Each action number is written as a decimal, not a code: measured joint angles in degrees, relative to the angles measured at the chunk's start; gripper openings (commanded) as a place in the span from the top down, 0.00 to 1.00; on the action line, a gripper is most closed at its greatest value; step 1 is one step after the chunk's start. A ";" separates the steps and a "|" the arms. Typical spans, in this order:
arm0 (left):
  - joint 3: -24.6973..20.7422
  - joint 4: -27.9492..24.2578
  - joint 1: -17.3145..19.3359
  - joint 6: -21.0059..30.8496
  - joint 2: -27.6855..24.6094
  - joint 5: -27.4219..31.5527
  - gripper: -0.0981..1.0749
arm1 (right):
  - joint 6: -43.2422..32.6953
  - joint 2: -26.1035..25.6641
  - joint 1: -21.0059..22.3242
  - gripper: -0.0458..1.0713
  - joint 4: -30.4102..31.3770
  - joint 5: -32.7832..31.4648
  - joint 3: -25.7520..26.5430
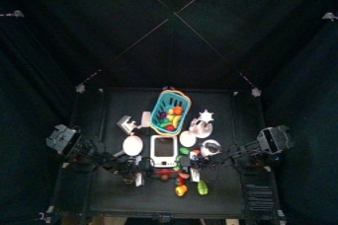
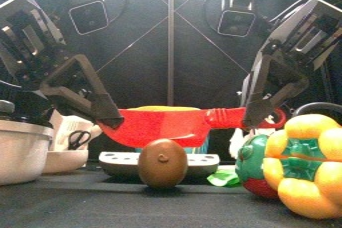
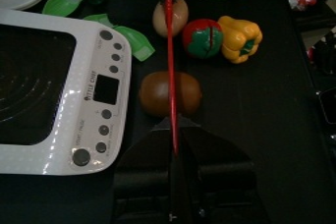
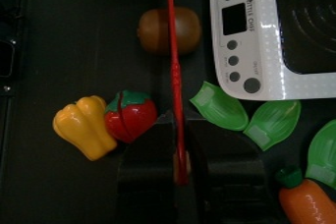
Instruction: Cut kiwi
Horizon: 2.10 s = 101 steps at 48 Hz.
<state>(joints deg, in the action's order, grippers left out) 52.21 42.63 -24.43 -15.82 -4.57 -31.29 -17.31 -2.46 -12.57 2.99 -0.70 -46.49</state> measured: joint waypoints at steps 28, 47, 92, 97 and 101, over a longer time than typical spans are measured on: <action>-0.88 0.00 0.18 0.09 -2.55 0.09 0.57 | 0.00 3.08 -1.14 0.86 -2.02 -0.09 0.70; -0.88 0.00 0.09 0.18 -2.81 0.70 0.57 | 0.00 3.78 -0.88 0.86 -1.93 0.00 1.23; -0.88 -1.93 0.97 -0.09 -1.67 1.32 0.57 | 0.18 3.52 -0.09 0.86 0.97 -1.58 1.93; -0.79 -4.04 0.97 -0.09 -0.35 1.41 0.57 | 0.26 2.02 -0.18 0.86 0.97 -2.11 1.93; -0.70 -5.62 0.97 0.00 0.70 1.32 0.57 | 0.26 0.97 -0.18 0.86 1.23 -2.20 1.93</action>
<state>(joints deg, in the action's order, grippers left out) 51.50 37.00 -23.47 -15.82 -3.87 -29.97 -17.05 -1.49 -12.74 4.22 -2.90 -44.56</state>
